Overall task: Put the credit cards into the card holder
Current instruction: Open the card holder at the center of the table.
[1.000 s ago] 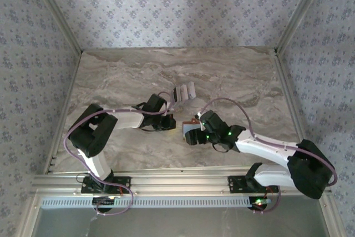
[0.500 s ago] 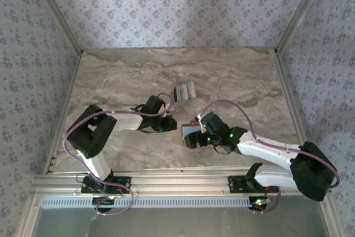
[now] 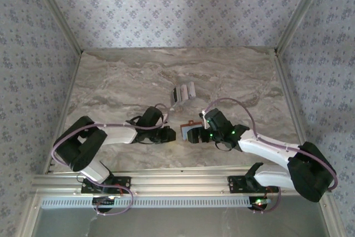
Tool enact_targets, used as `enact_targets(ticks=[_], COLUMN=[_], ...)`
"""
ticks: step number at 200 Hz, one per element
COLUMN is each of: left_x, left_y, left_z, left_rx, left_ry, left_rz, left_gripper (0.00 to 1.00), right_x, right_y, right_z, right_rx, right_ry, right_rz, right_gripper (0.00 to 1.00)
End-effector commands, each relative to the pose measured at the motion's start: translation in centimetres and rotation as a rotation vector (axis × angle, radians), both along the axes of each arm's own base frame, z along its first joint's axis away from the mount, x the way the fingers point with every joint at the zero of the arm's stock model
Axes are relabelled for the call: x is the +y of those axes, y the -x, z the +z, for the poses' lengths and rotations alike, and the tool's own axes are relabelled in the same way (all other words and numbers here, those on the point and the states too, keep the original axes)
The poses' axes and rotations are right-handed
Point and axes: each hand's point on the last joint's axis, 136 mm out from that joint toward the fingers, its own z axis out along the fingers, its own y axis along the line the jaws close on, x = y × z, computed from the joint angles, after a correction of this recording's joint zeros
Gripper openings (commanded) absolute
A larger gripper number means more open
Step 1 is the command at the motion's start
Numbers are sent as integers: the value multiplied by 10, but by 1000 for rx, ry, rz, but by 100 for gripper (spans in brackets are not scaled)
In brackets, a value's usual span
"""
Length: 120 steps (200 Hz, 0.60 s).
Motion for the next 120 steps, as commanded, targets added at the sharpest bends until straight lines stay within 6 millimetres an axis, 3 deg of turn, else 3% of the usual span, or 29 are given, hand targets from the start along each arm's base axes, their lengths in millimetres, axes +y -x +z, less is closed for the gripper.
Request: enact_targets(ticks=[1,46,79,120], left_x=[-15,-35,-36,-39], left_y=[12,24,17,-5], left_z=[14,21,11,3], left_rx=[-40,-56,-46,-48], left_ry=[46,66,36,7], left_rz=[-32,-40,1,40], left_gripper=[20,22,21,21], right_x=[-4,2,3,9], right_y=[1,-3,-1,6], right_z=[-5,-8,-6,-8], right_rx=[41,63,69,91], right_ry=[2,-22,-37,-65], right_rz=[-15,-9,-12,-4], right_gripper=[87,86,85,84])
